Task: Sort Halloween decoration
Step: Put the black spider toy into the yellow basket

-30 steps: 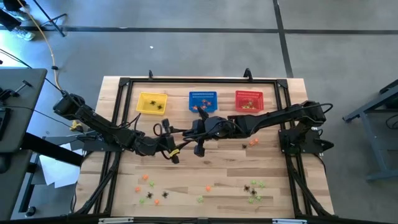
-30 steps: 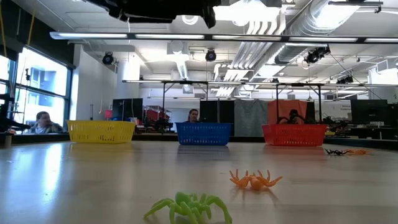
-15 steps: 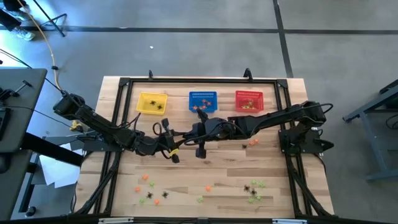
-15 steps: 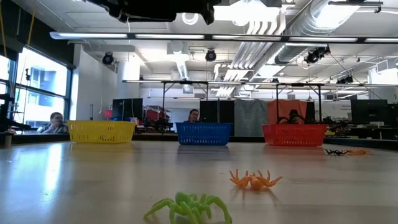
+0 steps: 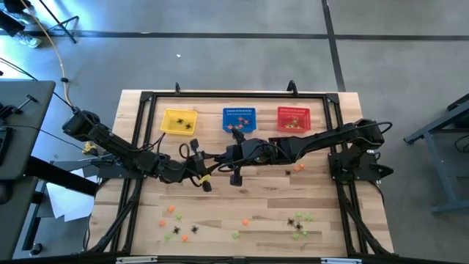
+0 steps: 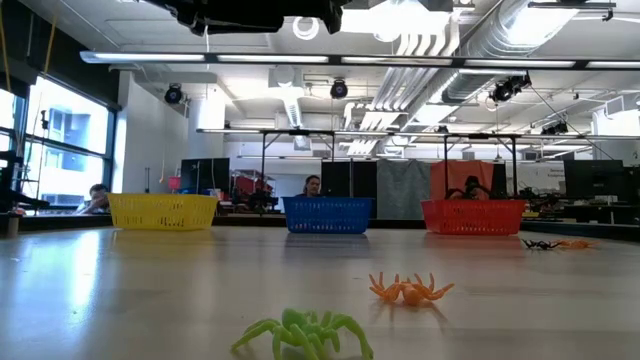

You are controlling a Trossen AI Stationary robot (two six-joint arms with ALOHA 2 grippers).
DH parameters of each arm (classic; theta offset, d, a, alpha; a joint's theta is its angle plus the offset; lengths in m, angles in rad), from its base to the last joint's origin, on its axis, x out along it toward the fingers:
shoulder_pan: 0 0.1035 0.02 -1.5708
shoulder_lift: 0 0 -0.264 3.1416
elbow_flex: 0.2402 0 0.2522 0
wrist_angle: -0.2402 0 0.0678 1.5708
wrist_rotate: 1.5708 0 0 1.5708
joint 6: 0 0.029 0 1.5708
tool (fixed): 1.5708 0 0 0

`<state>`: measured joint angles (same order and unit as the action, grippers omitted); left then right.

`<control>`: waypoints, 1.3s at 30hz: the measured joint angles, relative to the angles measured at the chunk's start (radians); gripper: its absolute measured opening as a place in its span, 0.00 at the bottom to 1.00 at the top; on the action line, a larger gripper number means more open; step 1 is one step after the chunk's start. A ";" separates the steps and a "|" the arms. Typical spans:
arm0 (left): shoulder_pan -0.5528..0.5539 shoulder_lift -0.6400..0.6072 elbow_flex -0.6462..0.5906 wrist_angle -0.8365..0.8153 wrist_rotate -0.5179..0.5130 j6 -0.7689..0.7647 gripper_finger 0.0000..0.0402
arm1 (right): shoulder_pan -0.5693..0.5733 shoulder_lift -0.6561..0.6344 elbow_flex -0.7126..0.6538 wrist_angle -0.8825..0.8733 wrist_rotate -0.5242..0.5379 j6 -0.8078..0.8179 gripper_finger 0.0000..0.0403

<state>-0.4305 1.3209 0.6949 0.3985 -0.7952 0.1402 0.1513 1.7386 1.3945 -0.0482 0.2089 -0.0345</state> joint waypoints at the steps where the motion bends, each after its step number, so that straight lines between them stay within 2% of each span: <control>1: 0.000 0.000 0.000 0.000 0.000 0.000 0.22 | 0.000 0.000 0.000 0.002 0.000 0.000 0.00; 16: 0.000 0.001 0.001 -0.008 -0.020 0.011 0.21 | 0.000 0.000 0.000 0.036 -0.004 0.026 0.00; 20: 0.000 0.001 0.001 -0.010 -0.023 0.013 0.17 | 0.000 0.000 0.000 0.030 -0.007 0.031 0.00; 28: 0.000 0.001 0.001 -0.012 -0.030 0.021 0.02 | 0.000 0.000 0.000 0.019 -0.011 0.035 0.00; 34: 0.000 0.001 0.000 -0.012 -0.030 0.021 0.00 | 0.000 0.000 0.000 0.018 -0.011 0.044 0.01; 39: 0.000 0.001 0.000 -0.011 -0.027 0.021 0.00 | 0.000 0.000 0.000 0.016 -0.017 0.098 0.05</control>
<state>-0.4305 1.3220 0.6952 0.3871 -0.8223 0.1608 0.1516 1.7390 1.3949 -0.0322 0.1921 0.0635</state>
